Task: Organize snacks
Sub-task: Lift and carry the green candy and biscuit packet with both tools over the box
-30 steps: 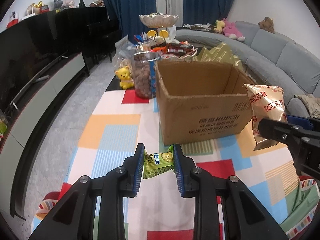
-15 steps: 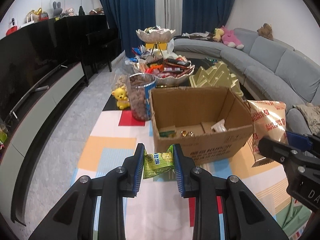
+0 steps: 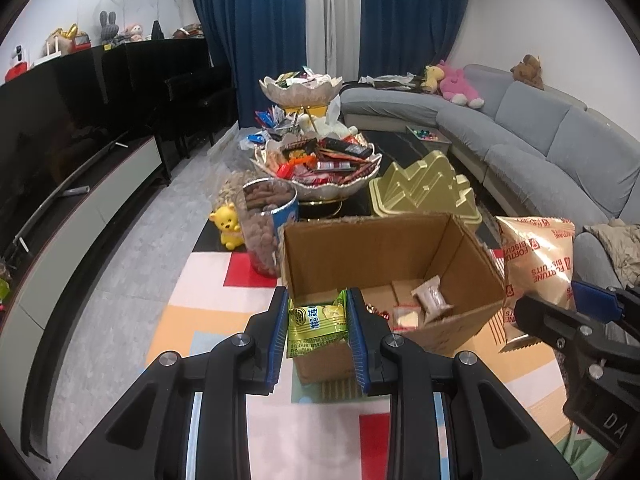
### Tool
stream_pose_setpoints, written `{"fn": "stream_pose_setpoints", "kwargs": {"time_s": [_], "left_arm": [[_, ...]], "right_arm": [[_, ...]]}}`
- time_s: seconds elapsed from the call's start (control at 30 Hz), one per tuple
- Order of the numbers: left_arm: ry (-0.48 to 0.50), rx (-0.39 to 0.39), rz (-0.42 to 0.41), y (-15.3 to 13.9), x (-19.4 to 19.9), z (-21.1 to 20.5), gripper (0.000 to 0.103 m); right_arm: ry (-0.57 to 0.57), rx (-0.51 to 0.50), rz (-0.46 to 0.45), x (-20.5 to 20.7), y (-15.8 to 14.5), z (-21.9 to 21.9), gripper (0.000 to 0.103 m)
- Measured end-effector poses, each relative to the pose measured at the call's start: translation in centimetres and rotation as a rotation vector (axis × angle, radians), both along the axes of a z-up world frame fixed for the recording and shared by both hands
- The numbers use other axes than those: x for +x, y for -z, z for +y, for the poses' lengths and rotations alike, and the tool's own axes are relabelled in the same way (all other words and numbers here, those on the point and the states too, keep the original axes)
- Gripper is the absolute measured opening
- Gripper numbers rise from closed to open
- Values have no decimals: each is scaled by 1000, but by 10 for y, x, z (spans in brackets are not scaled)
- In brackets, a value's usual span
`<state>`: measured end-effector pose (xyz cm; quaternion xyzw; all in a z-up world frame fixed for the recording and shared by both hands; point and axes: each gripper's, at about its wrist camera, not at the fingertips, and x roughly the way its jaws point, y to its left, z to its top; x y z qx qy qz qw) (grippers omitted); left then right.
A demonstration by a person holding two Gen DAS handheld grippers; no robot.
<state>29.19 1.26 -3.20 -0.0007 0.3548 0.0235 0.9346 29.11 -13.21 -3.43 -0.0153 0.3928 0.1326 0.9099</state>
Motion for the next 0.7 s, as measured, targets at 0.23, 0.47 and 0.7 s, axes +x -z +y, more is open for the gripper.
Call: {"fn": "stream_pose_setpoints", "kwargs": {"time_s": [0.23,0.47,0.7], "left_arm": [[3,-7,-4,-5,21,-1,29],[7,-9,7,-1,40,-2,29],[9,-13,25,8,54,-2,29]], "right_arm": [[3,-6,-6,17,-4,1,44],[4,-8,-5,31,-2,2,44],[7,-10,11,48,7,2,44]]}}
